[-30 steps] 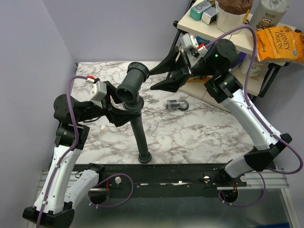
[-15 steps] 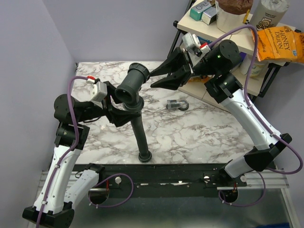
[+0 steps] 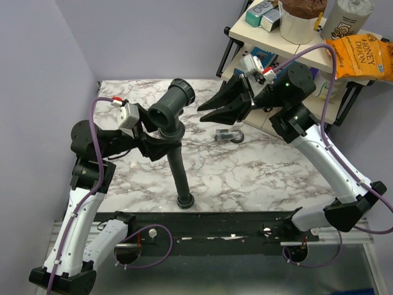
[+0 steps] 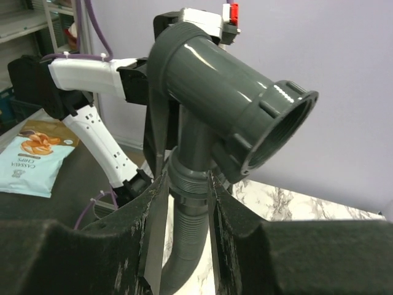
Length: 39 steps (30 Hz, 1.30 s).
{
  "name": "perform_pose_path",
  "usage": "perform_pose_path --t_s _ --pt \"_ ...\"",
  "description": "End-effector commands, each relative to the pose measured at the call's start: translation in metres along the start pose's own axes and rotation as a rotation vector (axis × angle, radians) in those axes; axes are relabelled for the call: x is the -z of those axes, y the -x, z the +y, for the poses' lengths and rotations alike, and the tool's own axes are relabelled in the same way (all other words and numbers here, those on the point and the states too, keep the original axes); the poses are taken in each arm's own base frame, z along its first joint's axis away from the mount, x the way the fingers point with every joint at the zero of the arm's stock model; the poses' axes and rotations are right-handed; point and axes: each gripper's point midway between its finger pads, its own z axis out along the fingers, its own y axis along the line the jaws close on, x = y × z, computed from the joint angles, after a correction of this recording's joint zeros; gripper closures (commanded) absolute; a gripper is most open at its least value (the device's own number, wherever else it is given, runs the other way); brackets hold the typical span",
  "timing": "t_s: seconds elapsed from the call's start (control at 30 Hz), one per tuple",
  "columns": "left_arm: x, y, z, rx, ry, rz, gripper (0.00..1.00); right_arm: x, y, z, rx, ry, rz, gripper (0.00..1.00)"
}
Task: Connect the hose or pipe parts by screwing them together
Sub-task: Install the adaptor on the pipeline.
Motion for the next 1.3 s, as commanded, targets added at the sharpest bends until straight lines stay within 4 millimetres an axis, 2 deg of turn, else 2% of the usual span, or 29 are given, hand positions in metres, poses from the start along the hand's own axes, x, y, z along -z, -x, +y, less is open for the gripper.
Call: perform_pose_path --t_s 0.0,0.1,0.17,0.2,0.23,0.3,0.33,0.43,0.63,0.8,1.07,1.27 --pt "0.0 0.019 0.001 -0.057 0.033 -0.036 1.0 0.004 0.014 0.011 0.043 -0.002 -0.031 0.62" --pt "0.0 0.019 -0.004 -0.061 0.004 -0.034 1.0 0.006 0.012 0.006 0.057 -0.04 -0.024 0.62" --pt "0.001 0.018 -0.009 -0.051 -0.02 -0.031 1.0 0.009 0.011 -0.01 0.079 -0.13 -0.01 0.65" --pt "0.001 0.019 -0.012 -0.056 -0.035 -0.032 1.0 0.012 0.013 -0.019 0.083 -0.173 -0.007 0.7" --pt "0.002 0.017 -0.017 -0.054 -0.06 -0.026 1.0 0.012 0.008 -0.032 0.071 -0.211 0.003 0.84" --pt "0.002 0.017 -0.024 -0.046 -0.097 -0.024 1.0 0.017 0.01 -0.052 0.075 -0.301 0.01 0.96" --pt "0.003 0.014 -0.029 -0.041 -0.128 -0.014 1.0 0.017 0.006 -0.059 0.068 -0.312 0.015 0.99" --pt "0.004 0.013 -0.037 -0.028 -0.172 -0.006 1.0 0.016 0.01 -0.065 0.075 -0.316 0.009 0.99" --pt "0.006 0.01 -0.045 -0.017 -0.222 0.008 1.0 0.008 0.015 -0.055 0.066 -0.222 -0.004 0.99" --pt "0.005 0.007 -0.045 -0.01 -0.229 0.012 1.0 0.003 0.024 -0.034 0.059 -0.099 -0.045 0.99" --pt "0.003 0.008 -0.036 -0.014 -0.182 -0.004 1.0 0.002 0.027 -0.015 0.031 -0.011 -0.063 0.99" --pt "0.0 0.01 -0.028 -0.018 -0.153 -0.013 1.0 0.002 0.026 -0.011 0.007 0.012 -0.07 0.99"
